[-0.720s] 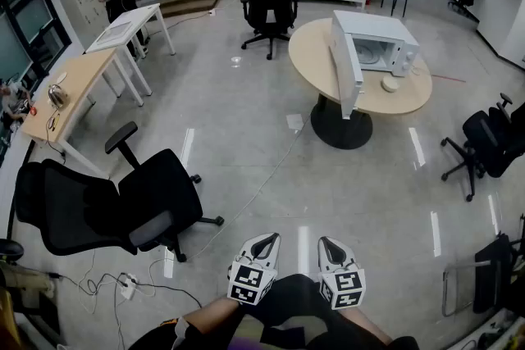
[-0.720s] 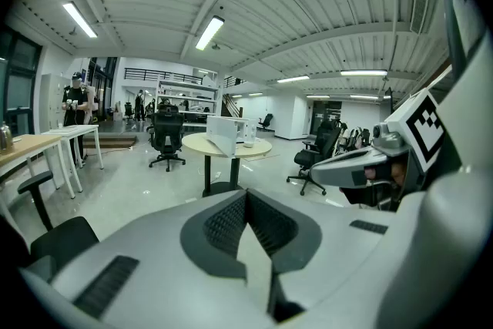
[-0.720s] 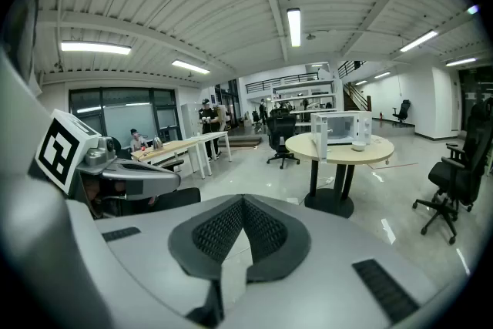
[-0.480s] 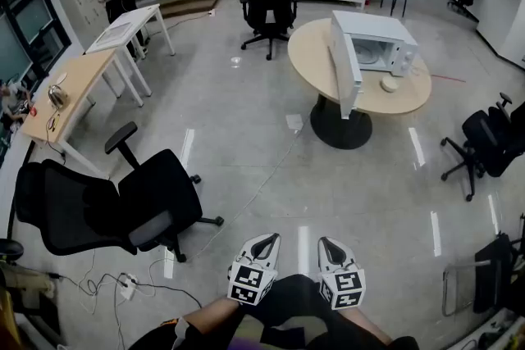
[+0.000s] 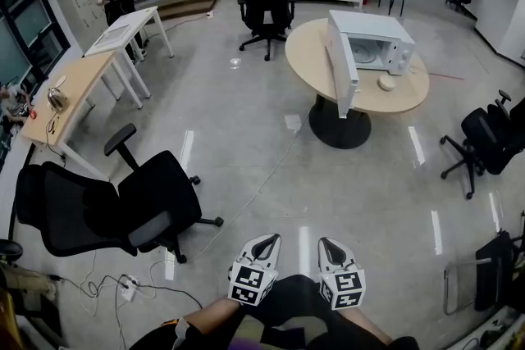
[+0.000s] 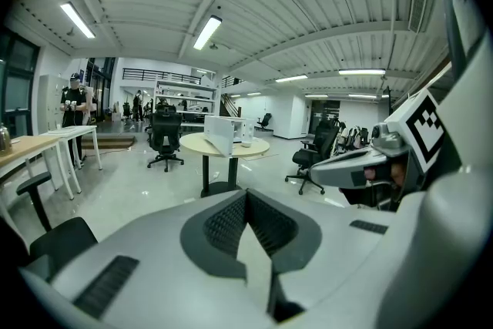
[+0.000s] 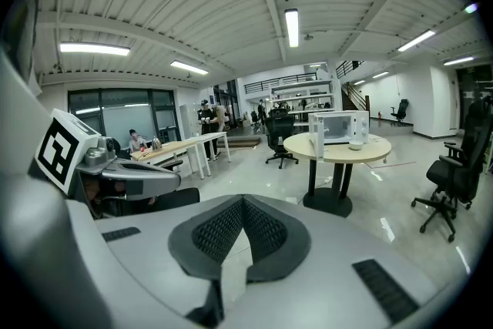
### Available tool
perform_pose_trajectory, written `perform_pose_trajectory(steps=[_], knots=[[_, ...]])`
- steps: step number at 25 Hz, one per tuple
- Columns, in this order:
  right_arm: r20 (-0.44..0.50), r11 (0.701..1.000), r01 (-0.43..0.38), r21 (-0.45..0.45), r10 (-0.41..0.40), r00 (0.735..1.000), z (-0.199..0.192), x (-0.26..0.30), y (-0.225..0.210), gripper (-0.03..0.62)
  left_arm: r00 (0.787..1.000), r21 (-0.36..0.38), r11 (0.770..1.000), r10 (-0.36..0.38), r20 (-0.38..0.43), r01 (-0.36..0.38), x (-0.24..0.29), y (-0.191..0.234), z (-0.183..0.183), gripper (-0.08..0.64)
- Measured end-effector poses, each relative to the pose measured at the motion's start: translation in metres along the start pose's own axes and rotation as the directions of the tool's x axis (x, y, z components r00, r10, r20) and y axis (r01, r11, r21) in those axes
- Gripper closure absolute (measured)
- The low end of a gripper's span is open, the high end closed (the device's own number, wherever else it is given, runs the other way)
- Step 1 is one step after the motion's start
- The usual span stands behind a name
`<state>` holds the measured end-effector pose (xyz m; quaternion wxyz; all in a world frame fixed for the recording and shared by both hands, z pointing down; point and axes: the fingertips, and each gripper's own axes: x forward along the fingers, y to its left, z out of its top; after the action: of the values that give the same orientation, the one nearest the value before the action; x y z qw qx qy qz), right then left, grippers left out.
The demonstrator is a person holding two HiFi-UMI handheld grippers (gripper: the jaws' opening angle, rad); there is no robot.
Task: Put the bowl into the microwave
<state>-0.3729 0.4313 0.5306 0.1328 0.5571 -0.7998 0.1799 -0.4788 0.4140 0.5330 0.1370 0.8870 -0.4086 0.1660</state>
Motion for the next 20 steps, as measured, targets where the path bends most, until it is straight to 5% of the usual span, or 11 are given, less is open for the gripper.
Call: perform_pose_trajectory(steps=[20], knots=[[0.002,1.000,-0.004,0.007,0.004,1.000,0.0021,0.0018,-0.0073,0.577,1.000,0.004,1.000,0.002,-0.009,-0.002,0.0064,-0.0035,0.0029,0.512]])
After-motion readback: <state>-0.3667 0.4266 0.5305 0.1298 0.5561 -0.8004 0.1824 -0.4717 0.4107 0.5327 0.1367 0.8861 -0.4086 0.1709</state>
